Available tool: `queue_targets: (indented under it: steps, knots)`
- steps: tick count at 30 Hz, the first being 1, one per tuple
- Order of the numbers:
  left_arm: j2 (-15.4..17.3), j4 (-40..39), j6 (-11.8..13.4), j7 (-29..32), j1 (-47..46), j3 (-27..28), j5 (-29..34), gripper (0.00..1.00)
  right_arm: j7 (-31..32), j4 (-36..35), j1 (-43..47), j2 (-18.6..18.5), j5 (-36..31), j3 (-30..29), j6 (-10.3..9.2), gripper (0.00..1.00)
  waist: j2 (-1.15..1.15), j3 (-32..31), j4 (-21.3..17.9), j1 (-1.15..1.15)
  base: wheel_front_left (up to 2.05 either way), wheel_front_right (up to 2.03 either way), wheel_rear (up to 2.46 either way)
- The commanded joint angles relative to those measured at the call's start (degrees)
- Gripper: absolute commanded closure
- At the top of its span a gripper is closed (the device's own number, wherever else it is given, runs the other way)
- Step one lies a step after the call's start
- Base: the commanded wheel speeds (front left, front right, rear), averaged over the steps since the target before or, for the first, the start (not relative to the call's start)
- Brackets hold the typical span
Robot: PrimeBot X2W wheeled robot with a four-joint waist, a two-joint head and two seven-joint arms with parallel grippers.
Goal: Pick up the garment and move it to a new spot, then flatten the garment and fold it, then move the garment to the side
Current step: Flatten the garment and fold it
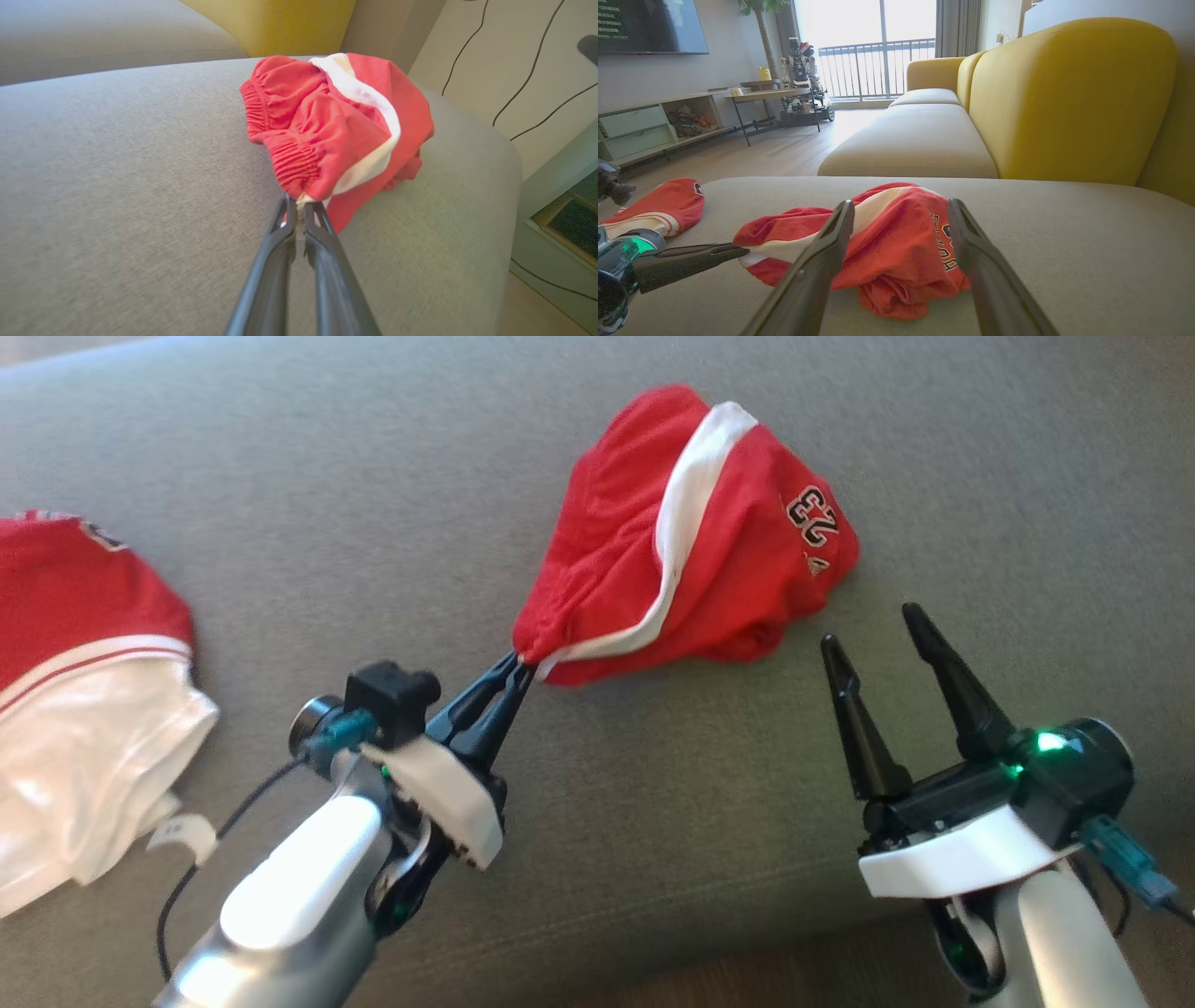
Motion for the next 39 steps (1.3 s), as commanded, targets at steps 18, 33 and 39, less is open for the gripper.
queue_targets:
  steps: [18,33,39]
  knots:
    - [4.73,-8.60,-0.22,-0.70,11.82,9.09,15.07,1.00,5.04,25.58,-20.60,-1.79,-2.63,9.64,-0.01,0.00,0.00,-2.78,10.93,0.00,0.00,0.00,0.00]
    - [0.00,-8.33,-0.34,-0.70,10.56,10.65,18.94,1.00,29.84,44.27,-48.13,-13.35,18.86,28.10,-0.01,0.00,0.00,0.56,16.89,0.00,0.00,0.00,0.00]
    - [-0.01,-8.51,-0.34,-0.70,10.37,10.18,18.73,1.00,32.41,47.95,-51.02,-14.09,22.61,33.04,-0.01,0.00,0.00,1.15,17.64,0.00,0.00,0.00,0.00]
